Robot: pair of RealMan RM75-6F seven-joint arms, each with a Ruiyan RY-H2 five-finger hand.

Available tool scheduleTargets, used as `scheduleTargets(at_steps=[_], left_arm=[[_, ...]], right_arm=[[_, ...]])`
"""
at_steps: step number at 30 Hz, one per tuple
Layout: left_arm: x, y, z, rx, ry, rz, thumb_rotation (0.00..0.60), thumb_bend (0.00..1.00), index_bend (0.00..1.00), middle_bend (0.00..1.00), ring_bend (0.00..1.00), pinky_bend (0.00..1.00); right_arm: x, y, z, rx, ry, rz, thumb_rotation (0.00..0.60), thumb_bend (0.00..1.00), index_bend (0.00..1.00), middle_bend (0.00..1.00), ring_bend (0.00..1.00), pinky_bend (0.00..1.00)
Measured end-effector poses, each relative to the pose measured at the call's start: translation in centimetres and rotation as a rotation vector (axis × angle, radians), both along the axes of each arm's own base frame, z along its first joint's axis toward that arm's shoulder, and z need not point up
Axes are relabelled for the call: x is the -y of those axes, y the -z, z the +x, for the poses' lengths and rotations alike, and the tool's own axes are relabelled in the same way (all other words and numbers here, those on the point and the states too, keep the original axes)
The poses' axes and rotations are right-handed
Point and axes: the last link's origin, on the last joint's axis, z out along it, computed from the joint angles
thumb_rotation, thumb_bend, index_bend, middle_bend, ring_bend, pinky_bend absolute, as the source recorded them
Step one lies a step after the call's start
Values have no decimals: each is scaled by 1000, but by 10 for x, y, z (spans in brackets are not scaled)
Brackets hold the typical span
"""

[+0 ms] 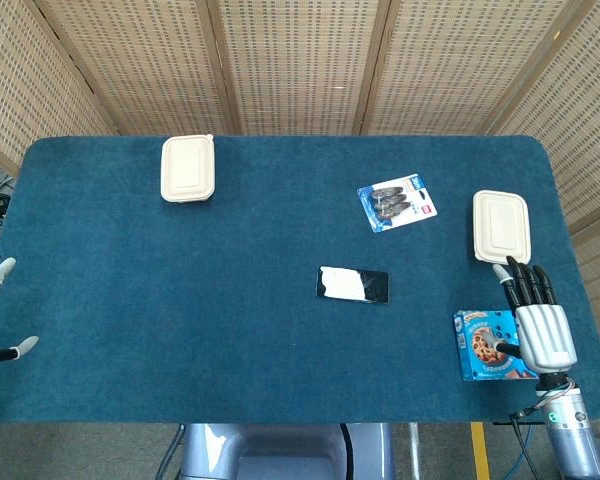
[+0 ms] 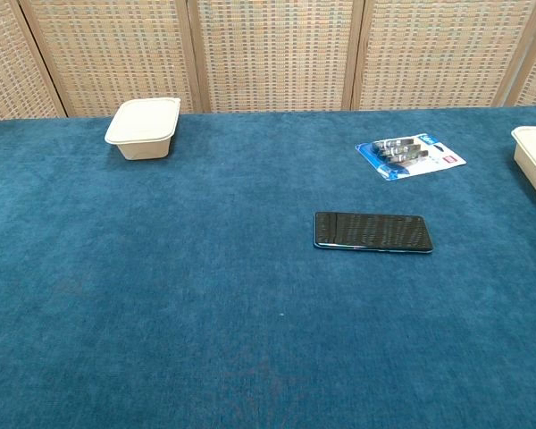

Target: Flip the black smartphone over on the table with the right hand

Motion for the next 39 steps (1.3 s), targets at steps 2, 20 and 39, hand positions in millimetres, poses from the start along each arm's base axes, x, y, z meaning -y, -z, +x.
scheduleTargets(at_steps=[2, 20, 39], left_arm=[[0, 1, -1, 0, -3, -3, 600, 0, 0, 0, 0, 0], [-10, 1, -6, -7, -26, -8, 600, 0, 0, 0, 0, 0], [-20, 4, -13, -2, -58, -48, 600, 0, 0, 0, 0, 0]], right_arm=[[-3, 0, -5, 0, 1, -7, 600, 0, 0, 0, 0, 0], [52, 33, 54, 177, -6, 217, 600, 0, 208, 0, 0, 0], [140, 158, 189, 115, 128, 412, 600, 100, 281, 0, 0, 0]])
